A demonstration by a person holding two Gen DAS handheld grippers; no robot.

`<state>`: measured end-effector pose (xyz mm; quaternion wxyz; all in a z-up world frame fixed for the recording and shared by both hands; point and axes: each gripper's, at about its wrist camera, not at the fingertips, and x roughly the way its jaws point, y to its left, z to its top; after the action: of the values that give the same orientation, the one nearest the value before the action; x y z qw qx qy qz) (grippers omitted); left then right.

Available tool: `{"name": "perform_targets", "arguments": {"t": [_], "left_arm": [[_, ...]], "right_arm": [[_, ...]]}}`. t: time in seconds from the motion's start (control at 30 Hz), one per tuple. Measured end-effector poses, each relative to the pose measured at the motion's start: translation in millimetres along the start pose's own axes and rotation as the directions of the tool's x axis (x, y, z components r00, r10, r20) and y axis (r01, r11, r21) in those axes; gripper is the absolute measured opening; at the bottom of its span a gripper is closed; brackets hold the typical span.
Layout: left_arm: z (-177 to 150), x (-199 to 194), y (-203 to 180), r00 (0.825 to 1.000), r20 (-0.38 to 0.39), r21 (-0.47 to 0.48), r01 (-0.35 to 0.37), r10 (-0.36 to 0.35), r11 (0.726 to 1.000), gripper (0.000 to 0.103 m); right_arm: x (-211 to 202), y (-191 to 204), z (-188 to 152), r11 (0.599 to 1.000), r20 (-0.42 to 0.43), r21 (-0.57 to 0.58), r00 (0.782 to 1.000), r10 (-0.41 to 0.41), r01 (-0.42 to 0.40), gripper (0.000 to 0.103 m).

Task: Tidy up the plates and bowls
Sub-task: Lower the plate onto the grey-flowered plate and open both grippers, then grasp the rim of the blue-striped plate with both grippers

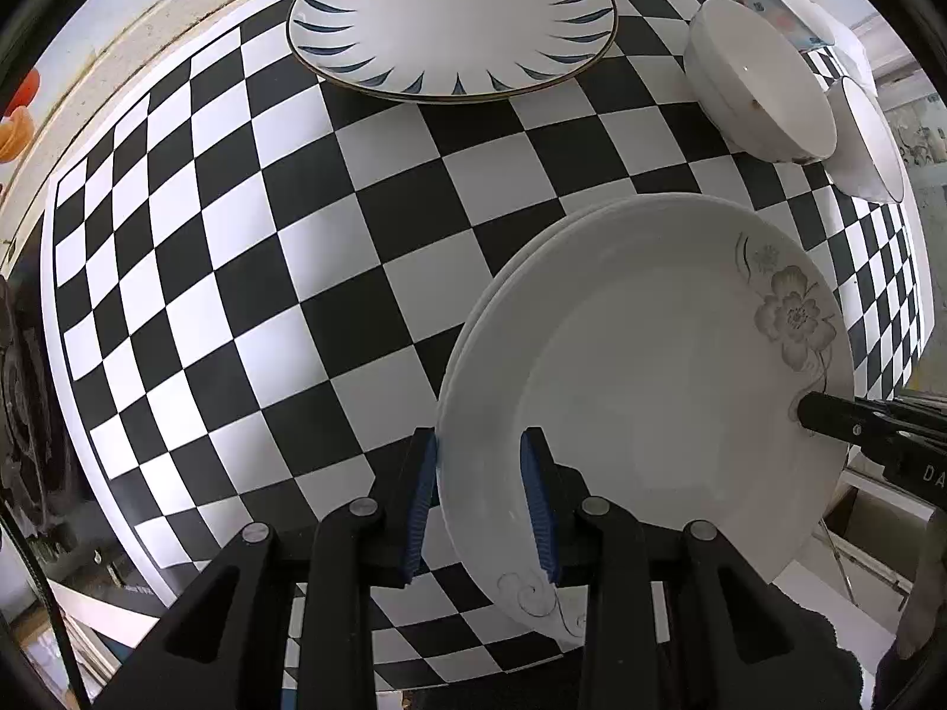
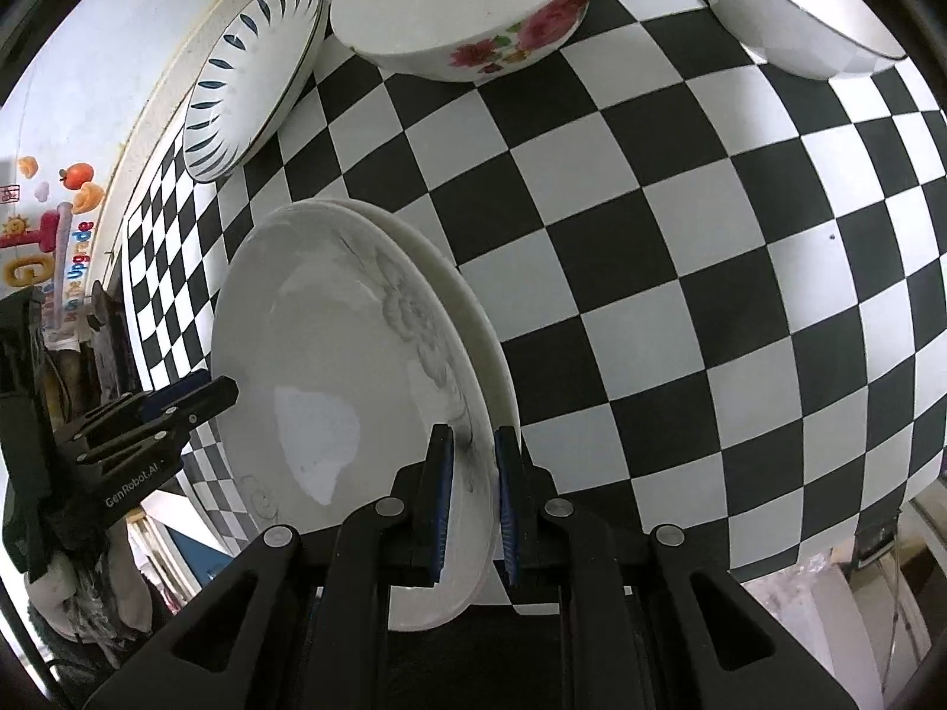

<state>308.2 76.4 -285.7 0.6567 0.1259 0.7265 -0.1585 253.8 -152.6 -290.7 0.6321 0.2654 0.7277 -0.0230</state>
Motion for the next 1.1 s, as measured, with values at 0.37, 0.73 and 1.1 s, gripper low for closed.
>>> {"name": "perform_targets", "arguments": {"t": [0.37, 0.73, 1.1], "left_arm": [[-5, 3, -12, 0.999, -0.009, -0.035, 0.035, -0.036, 0.999, 0.027], [-7, -69, 29, 0.981, 0.145, -0.177, 0.153, -0.128, 0.972, 0.028], [107, -71, 111, 0.963, 0.218, -0.374, 0.232, -0.158, 0.898, 0.036]], "right_arm": [[-1, 22, 2, 0.99, 0.002, -0.076, 0.993, -0.119, 0.119, 0.023], [-46, 31, 18, 0.993, 0.033, -0.1, 0.998, -0.062, 0.065, 0.033], [-85, 102, 161, 0.974, 0.134, -0.22, 0.988, 0.078, -0.048, 0.043]]}}
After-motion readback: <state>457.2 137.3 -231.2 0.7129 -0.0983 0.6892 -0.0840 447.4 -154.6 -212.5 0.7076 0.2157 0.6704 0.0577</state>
